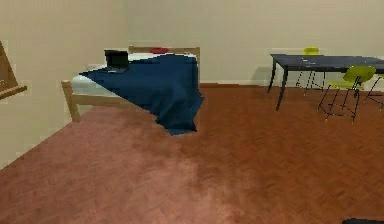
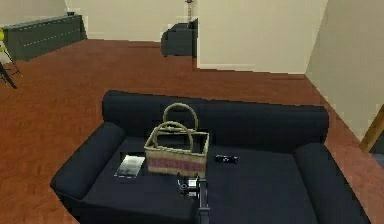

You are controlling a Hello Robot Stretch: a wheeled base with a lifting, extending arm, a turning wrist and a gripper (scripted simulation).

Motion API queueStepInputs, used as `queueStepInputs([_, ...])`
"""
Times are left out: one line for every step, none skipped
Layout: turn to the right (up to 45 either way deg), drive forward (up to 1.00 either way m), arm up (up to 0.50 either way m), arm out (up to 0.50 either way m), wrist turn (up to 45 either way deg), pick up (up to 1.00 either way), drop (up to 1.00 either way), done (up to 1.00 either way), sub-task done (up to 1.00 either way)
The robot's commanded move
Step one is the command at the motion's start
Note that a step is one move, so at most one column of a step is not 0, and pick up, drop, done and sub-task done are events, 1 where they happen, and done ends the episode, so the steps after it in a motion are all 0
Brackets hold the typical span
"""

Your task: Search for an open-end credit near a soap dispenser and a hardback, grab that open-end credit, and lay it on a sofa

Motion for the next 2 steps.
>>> queueStepInputs([0.0,0.0,0.0,-0.08,0.0,0.0,0.0,0.0,0.0])
queueStepInputs([0.0,0.0,0.0,0.0,0.0,0.0,0.0,1.0,0.0])
